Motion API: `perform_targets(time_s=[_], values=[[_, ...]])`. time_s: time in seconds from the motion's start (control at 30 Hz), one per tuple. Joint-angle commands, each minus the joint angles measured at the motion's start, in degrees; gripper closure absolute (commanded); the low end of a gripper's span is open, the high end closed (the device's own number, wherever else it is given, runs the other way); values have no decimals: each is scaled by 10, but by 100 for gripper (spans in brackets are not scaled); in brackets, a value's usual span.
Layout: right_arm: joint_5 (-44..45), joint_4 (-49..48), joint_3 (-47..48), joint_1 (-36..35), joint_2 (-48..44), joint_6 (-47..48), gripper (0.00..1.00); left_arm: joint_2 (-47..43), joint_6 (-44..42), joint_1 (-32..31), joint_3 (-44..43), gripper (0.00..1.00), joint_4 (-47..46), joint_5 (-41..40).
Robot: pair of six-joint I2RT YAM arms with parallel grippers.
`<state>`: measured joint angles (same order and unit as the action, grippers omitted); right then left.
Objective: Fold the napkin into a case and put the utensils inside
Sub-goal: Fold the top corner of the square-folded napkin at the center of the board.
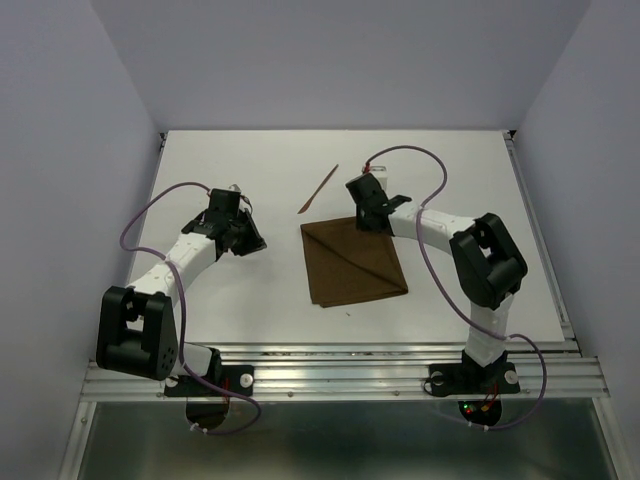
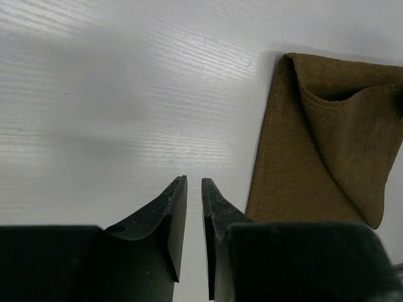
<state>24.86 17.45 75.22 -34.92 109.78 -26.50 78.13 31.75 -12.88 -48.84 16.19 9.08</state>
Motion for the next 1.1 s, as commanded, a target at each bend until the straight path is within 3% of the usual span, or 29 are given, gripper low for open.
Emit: perform_targets(time_s=[0.0,1.07], values=[[4,-29,34,13,4,20,99,-25,-7,3,-9,73,4,9],[46,-8,28,18,20,-12,99,-23,-2,3,10,73,-12,29]])
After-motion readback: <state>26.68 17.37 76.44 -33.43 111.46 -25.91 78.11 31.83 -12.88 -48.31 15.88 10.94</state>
